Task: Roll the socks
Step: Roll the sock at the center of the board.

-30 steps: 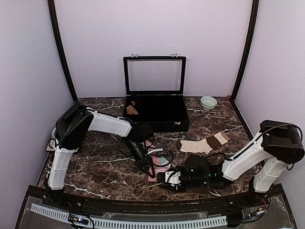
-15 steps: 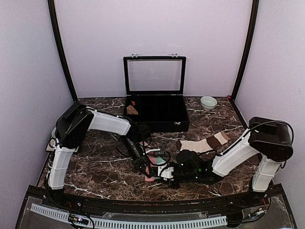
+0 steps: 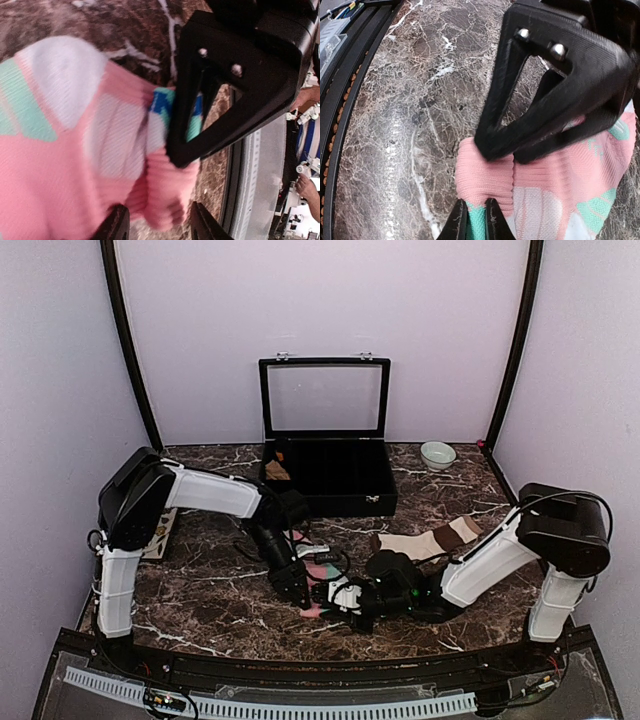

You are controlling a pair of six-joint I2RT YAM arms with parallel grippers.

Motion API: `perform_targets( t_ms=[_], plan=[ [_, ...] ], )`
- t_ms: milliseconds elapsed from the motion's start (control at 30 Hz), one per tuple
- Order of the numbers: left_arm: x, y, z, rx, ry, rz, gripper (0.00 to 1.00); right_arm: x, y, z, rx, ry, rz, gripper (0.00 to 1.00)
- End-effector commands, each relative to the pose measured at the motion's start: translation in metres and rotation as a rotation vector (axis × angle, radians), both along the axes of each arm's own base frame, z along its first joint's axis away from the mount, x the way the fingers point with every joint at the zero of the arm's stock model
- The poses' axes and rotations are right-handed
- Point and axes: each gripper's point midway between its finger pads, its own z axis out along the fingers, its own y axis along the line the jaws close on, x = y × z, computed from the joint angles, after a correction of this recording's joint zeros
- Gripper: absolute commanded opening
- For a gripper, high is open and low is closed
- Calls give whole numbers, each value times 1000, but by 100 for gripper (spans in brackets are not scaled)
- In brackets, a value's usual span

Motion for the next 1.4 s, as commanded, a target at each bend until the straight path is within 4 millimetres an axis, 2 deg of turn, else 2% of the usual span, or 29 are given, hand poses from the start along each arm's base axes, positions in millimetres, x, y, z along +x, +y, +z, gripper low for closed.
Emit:
perform_targets(
  t_ms=[0, 233, 400, 500, 667, 767, 833, 933, 1167, 1367],
  plan=[
    [46, 35, -9, 120, -232, 77, 45, -37, -63, -77, -315, 226, -17, 0],
    [39, 41, 22, 9, -297, 67, 45, -52, -59, -69, -318, 362, -12, 0],
    [31, 46, 47, -109, -413, 35, 44, -59, -63, -69, -339, 484, -79, 0],
    [25, 50, 57, -170, -472, 43, 43, -64, -64, -73, -352, 596, -113, 0],
    [7, 47, 72, -257, -473, 21, 43, -72, -62, -78, -361, 801, -146, 0],
    [-16, 42, 69, -276, -464, -61, 43, -69, -63, -82, -367, 855, -180, 0],
    [-35, 34, 62, -272, -491, -143, 42, -64, -65, -86, -377, 889, -219, 0],
    [-52, 28, 47, -261, -538, -219, 40, -58, -67, -90, -390, 955, -274, 0],
    [-45, 17, 31, -254, -602, -242, 35, -52, -82, -107, -428, 1031, -374, 0],
    [-41, 8, 13, -209, -648, -267, 34, -48, -82, -110, -423, 1077, -413, 0]
  ],
)
